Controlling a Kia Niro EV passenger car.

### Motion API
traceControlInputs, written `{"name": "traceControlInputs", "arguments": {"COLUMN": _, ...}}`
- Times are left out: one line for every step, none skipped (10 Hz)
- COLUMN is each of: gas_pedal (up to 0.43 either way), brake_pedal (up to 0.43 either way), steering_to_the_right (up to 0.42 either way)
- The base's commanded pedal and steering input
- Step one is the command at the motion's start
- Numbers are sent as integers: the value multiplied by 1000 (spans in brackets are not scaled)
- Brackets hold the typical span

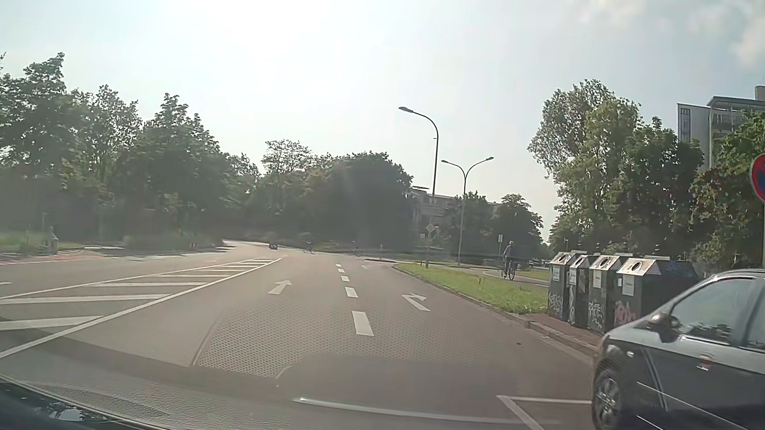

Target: Follow the waypoints while adhering to traffic rules and regulations

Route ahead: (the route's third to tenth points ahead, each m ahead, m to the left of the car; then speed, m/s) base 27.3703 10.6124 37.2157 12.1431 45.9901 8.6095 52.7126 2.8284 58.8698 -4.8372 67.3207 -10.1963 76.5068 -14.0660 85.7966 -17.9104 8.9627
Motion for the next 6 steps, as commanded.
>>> {"name": "traceControlInputs", "arguments": {"gas_pedal": 0, "brake_pedal": 0, "steering_to_the_right": 19}}
{"name": "traceControlInputs", "arguments": {"gas_pedal": 0, "brake_pedal": 0, "steering_to_the_right": 19}}
{"name": "traceControlInputs", "arguments": {"gas_pedal": 0, "brake_pedal": 0, "steering_to_the_right": 19}}
{"name": "traceControlInputs", "arguments": {"gas_pedal": 0, "brake_pedal": 0, "steering_to_the_right": 19}}
{"name": "traceControlInputs", "arguments": {"gas_pedal": 0, "brake_pedal": 0, "steering_to_the_right": 16}}
{"name": "traceControlInputs", "arguments": {"gas_pedal": 0, "brake_pedal": 0, "steering_to_the_right": 13}}
